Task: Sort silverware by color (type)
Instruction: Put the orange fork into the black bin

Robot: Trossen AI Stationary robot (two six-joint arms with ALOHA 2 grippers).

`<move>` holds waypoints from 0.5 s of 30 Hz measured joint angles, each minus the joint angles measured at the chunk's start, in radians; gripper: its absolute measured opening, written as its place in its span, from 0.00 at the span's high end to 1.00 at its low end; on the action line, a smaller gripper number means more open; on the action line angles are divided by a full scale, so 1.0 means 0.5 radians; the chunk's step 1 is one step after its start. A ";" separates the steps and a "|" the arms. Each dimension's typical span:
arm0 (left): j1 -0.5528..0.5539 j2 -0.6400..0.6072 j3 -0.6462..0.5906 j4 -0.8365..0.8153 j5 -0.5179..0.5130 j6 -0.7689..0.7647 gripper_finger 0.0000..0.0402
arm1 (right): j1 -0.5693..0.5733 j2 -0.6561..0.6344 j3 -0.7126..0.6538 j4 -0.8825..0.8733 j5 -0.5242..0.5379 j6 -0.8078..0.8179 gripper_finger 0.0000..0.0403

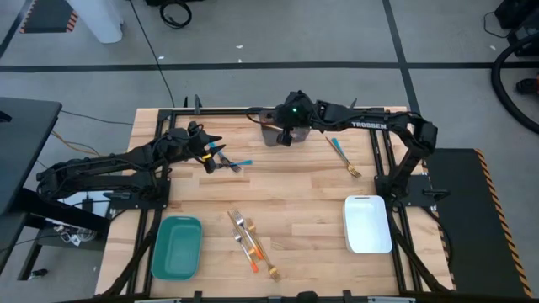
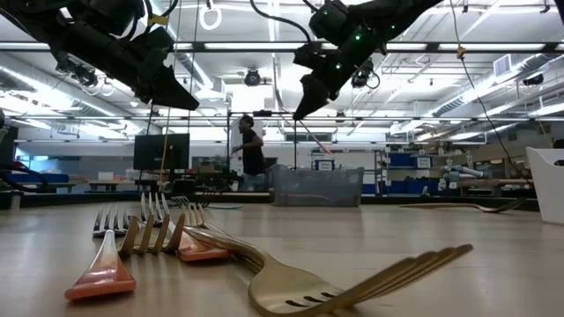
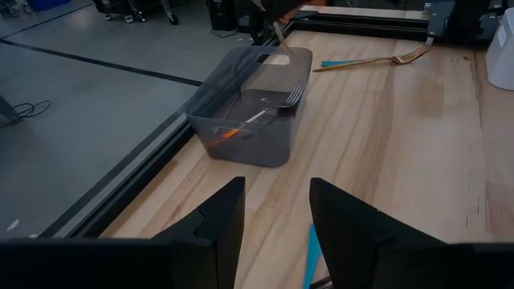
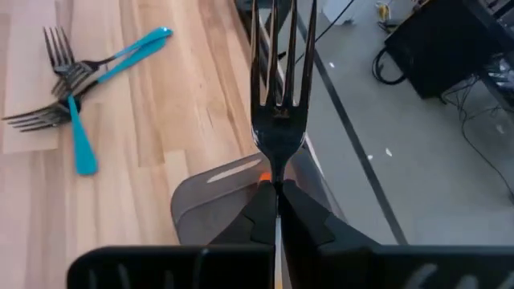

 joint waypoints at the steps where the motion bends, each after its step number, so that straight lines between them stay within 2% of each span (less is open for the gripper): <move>1: 0.000 0.001 0.000 0.000 0.000 0.000 0.63 | -0.003 0.021 0.000 0.024 0.001 -0.020 0.97; 15: 0.000 0.000 0.000 -0.005 -0.001 -0.001 0.63 | -0.158 0.151 -0.002 0.052 0.053 -0.090 0.97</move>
